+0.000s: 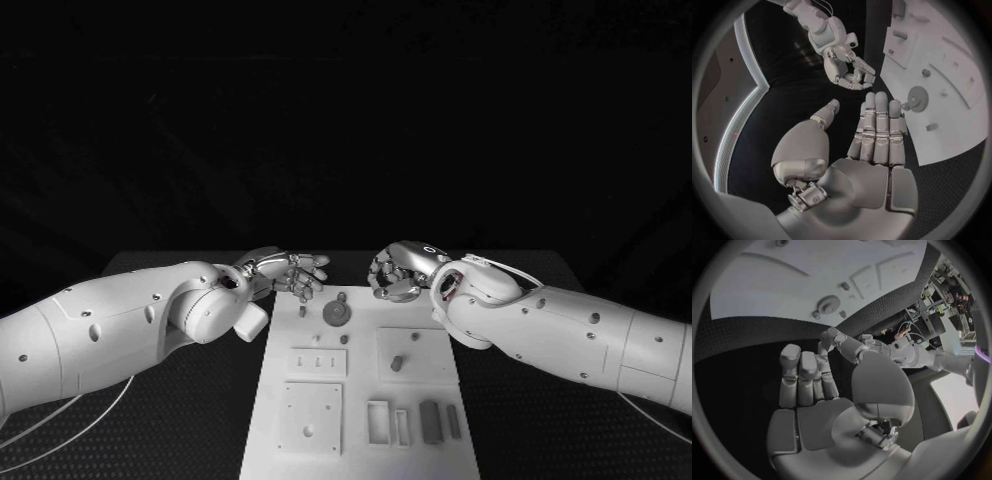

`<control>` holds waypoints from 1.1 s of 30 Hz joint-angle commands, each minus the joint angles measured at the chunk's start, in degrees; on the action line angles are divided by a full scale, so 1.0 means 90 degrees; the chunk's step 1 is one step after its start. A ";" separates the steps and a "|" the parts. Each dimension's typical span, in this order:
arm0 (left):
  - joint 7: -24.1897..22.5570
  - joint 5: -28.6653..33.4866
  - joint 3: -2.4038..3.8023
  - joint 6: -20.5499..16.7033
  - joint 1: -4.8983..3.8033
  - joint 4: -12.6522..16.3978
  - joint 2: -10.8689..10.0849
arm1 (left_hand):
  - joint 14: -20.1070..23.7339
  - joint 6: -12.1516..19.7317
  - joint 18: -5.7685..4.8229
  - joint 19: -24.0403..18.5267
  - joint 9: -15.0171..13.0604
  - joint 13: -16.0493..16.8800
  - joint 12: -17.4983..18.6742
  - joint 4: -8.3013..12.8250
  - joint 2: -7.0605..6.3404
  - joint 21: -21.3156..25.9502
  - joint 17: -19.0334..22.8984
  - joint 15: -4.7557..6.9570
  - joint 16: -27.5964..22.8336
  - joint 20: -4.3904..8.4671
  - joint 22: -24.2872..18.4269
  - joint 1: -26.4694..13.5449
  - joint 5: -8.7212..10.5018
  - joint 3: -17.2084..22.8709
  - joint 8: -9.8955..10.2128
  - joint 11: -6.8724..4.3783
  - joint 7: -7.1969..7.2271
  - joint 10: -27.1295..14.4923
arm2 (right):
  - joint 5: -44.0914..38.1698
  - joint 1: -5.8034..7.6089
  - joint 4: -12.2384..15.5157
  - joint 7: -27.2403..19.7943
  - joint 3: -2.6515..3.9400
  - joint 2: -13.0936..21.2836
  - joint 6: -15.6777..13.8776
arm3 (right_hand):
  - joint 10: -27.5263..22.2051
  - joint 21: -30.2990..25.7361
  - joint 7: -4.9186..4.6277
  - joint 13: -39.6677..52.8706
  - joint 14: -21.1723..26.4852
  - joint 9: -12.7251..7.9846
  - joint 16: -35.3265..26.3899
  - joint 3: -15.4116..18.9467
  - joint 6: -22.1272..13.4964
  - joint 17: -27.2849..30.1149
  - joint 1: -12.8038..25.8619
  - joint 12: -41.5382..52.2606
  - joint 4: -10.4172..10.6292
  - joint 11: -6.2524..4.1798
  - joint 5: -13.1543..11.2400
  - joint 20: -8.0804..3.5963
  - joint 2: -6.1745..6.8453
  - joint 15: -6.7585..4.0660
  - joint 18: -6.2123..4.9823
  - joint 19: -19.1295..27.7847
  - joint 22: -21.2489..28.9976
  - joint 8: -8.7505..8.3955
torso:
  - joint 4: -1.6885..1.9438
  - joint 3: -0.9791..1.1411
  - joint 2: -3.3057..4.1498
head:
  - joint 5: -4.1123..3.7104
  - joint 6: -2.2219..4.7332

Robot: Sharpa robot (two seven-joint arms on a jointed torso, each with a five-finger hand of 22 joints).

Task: Assemble the parts on the task board

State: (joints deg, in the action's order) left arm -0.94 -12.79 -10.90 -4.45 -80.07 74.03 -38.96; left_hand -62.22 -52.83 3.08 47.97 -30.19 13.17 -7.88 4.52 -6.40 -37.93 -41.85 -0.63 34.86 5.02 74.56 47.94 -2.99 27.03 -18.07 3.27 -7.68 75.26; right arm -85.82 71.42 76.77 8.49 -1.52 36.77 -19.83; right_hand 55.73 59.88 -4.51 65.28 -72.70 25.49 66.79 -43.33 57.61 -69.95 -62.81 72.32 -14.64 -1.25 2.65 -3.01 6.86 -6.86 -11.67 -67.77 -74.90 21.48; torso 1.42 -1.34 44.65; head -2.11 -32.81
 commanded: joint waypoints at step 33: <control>0.0804 -0.0501 -0.0046 0.0885 -0.0004 0.0094 0.0250 | 0.0195 0.0119 0.0106 -0.0239 0.0125 0.0034 0.0126 -0.0404 -0.0029 0.0052 -0.0073 -0.0077 -0.0106 -0.0078 0.0011 -0.0119 0.0020 -0.0027 0.0192 0.0062 -0.0088 -0.0074 | -0.0478 -0.0009 0.0571 0.0287 -0.0011 -0.0300 -0.0048 | 0.0080 0.0034 -0.0033 -0.0016 -0.0058 0.0277 0.0001 -0.0142 0.0256 0.0022 0.0103 0.0020 -0.0008 -0.0006 0.0015 0.0003 0.0060 -0.0038 -0.0370 -0.0101 -0.0040 0.0335 | 0.0017 -0.0005 -0.0062 | 0.0102 -0.0089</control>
State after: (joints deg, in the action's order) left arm 6.33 -16.97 -11.33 2.73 -80.05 74.60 -36.76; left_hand -60.78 -52.00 3.05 46.16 -29.15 13.39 -7.05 0.54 -6.58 -37.47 -42.43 -1.24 33.98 4.40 74.59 46.22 -2.99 26.77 -16.60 3.70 -8.49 74.82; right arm -89.65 71.38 81.64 11.08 -1.60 34.10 -20.30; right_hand 56.13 59.88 -4.19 65.21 -73.01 25.49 66.79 -44.29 57.92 -69.84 -61.99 72.32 -14.63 -1.24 2.60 -2.88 7.71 -6.94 -11.84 -68.27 -74.94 21.48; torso 1.51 -1.39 44.13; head -1.14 -33.55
